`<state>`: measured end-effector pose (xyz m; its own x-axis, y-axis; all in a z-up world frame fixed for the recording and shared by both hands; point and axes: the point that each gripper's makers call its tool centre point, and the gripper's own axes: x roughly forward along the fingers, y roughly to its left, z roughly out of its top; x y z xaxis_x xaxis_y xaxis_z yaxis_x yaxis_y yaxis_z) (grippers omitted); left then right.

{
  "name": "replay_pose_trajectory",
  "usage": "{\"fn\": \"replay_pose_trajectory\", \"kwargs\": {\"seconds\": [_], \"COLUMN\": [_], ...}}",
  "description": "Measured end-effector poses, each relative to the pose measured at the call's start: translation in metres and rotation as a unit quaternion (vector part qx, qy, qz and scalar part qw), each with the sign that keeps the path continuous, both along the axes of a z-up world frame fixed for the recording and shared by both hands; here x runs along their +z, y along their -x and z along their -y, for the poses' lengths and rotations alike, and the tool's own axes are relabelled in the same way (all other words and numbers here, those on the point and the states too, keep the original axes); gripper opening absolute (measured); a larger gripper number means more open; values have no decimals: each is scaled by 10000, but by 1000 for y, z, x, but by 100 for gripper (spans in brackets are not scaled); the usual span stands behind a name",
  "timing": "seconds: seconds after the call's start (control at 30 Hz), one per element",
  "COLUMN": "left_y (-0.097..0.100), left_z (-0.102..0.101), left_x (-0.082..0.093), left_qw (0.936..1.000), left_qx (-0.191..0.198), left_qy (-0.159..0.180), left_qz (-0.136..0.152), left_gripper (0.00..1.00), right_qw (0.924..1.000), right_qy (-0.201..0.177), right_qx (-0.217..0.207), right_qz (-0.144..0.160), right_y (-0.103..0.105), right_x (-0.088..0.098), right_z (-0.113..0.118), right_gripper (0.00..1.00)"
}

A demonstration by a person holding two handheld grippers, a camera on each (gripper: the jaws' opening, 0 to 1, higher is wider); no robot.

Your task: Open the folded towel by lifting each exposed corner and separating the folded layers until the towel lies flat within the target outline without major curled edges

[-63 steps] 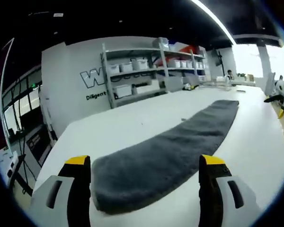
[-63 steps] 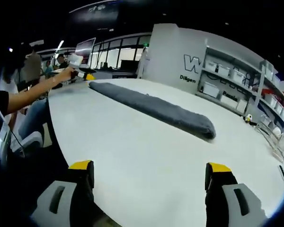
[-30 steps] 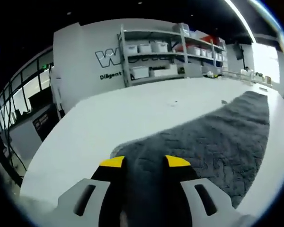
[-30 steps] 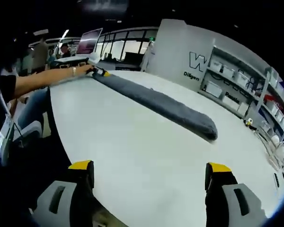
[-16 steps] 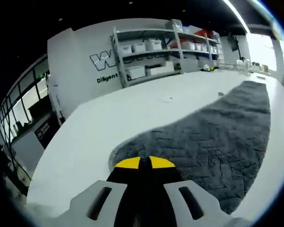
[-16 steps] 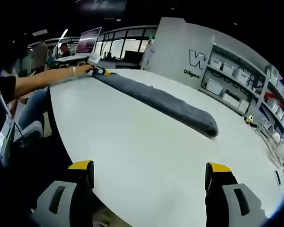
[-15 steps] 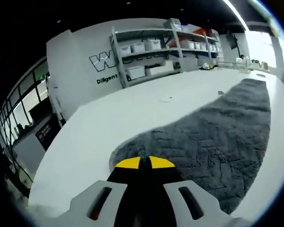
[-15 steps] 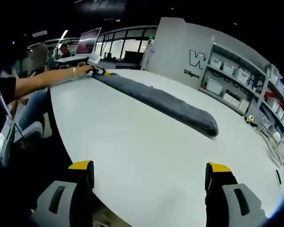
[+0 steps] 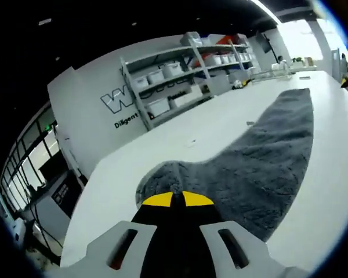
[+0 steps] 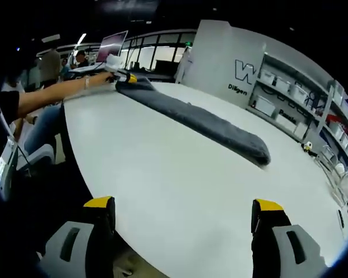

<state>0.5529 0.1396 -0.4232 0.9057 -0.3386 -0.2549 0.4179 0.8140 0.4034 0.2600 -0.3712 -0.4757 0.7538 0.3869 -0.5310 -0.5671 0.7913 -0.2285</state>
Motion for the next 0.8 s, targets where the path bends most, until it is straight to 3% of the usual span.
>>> {"fn": "replay_pose_trajectory", "kwargs": {"seconds": [0.1,0.17,0.3,0.63,0.8], "left_y": [17,26,49,77,83], "left_z": [12,21,36,46,40], "left_x": [5,8,6,-4,-23], "left_qw": [9996,9986,9949,9924,9919], "left_qx": [-208,-382,-684,-1021,-1056], "left_qy": [-114,-253,-659,-666,-709], "left_qz": [145,252,339,176,-54], "left_gripper": [3,3,3,3,3], "right_qw": [10000,9998,9997,9997,9997], "right_qy": [-27,173,236,215,217], "right_qx": [34,-51,-31,80,109], "right_qz": [-10,57,34,-61,-73], "right_y": [1,1,3,3,3], "right_x": [0,1,0,-3,-4], "right_z": [-2,2,1,-6,-9], "right_gripper": [99,99,99,99,99]}}
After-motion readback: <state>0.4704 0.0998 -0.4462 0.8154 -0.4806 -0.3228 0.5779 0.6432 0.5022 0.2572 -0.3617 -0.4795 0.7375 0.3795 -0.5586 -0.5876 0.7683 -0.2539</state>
